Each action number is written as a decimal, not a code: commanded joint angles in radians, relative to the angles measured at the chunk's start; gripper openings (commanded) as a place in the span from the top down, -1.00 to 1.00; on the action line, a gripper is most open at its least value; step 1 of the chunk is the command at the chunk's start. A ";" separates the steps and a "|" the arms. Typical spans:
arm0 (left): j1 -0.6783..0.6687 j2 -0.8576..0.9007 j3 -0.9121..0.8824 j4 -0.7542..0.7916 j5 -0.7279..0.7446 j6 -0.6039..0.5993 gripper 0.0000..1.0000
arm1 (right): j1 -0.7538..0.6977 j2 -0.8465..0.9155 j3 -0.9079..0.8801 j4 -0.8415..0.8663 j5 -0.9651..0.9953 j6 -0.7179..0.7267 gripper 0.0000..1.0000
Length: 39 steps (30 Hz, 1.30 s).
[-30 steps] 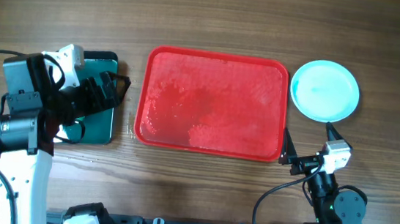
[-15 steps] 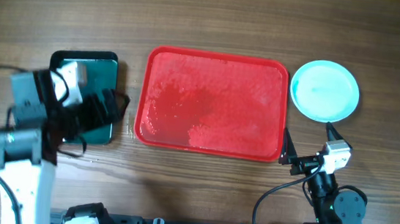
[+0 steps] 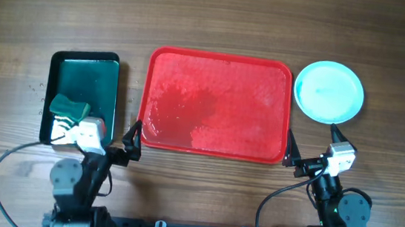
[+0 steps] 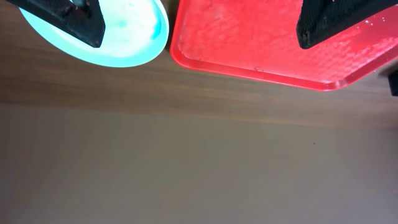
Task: Clean dirty plates on tray and stack at the side
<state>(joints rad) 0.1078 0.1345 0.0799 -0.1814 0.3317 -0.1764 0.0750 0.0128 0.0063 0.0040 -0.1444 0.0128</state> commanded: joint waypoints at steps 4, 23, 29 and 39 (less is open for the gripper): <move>-0.058 -0.132 -0.067 0.111 -0.200 0.013 -1.00 | -0.005 -0.009 -0.001 0.003 0.013 -0.012 -0.99; -0.096 -0.132 -0.074 0.104 -0.288 0.180 -1.00 | -0.005 -0.009 -0.001 0.003 0.013 -0.012 -0.99; -0.113 -0.132 -0.074 0.104 -0.290 0.278 -1.00 | -0.005 -0.009 -0.001 0.003 0.013 -0.012 -1.00; -0.112 -0.132 -0.074 0.105 -0.349 0.255 -1.00 | -0.005 -0.009 -0.001 0.003 0.013 -0.012 -0.99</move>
<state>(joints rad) 0.0006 0.0128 0.0124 -0.0723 0.0429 0.1215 0.0750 0.0128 0.0063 0.0044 -0.1444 0.0128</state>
